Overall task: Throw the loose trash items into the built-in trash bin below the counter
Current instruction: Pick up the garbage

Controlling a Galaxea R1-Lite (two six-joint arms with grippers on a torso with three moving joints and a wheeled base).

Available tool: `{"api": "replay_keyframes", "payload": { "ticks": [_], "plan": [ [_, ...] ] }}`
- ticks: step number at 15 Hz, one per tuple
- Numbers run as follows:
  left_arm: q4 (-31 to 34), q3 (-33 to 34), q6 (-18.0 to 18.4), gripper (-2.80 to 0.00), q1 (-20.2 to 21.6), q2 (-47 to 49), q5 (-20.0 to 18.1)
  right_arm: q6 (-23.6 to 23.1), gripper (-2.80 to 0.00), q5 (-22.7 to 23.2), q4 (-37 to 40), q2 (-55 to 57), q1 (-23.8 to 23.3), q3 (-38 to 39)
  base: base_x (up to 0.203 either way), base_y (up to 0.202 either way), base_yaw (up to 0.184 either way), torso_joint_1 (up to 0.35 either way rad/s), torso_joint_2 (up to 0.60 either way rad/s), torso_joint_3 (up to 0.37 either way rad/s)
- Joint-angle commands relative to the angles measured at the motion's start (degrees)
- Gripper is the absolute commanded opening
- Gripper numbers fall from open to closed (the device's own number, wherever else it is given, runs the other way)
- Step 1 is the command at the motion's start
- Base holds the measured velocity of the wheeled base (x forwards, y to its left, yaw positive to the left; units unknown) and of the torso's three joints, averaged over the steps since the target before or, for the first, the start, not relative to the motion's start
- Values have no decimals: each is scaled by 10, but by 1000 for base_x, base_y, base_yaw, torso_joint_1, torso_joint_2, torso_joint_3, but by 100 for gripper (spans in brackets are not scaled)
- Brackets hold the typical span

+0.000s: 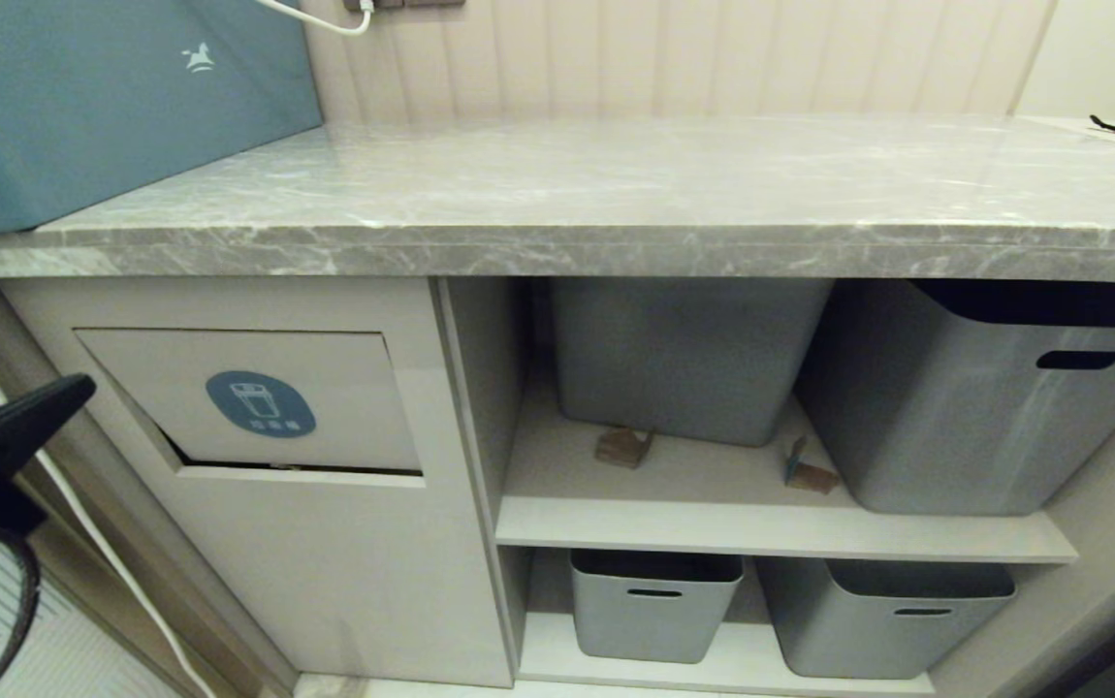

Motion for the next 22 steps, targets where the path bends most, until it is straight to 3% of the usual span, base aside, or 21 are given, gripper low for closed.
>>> {"api": "replay_keyframes", "payload": {
  "ticks": [1,7,10,12,14,22],
  "plan": [
    [120,21,14,-280,-18,-109,19,0,-280,0,0,0,0,0,0,0,0,0,0,0],
    [276,175,73,-280,38,-378,31,0,-280,0,0,0,0,0,0,0,0,0,0,0],
    [337,217,94,-280,57,-404,116,1,-280,0,0,0,0,0,0,0,0,0,0,0],
    [382,218,103,-280,48,-404,92,1,-280,0,0,0,0,0,0,0,0,0,0,0],
    [408,217,135,-280,45,-405,57,1,-280,0,0,0,0,0,0,0,0,0,0,0],
    [415,218,145,-280,39,-410,63,1,-280,0,0,0,0,0,0,0,0,0,0,0]
  ]
}}
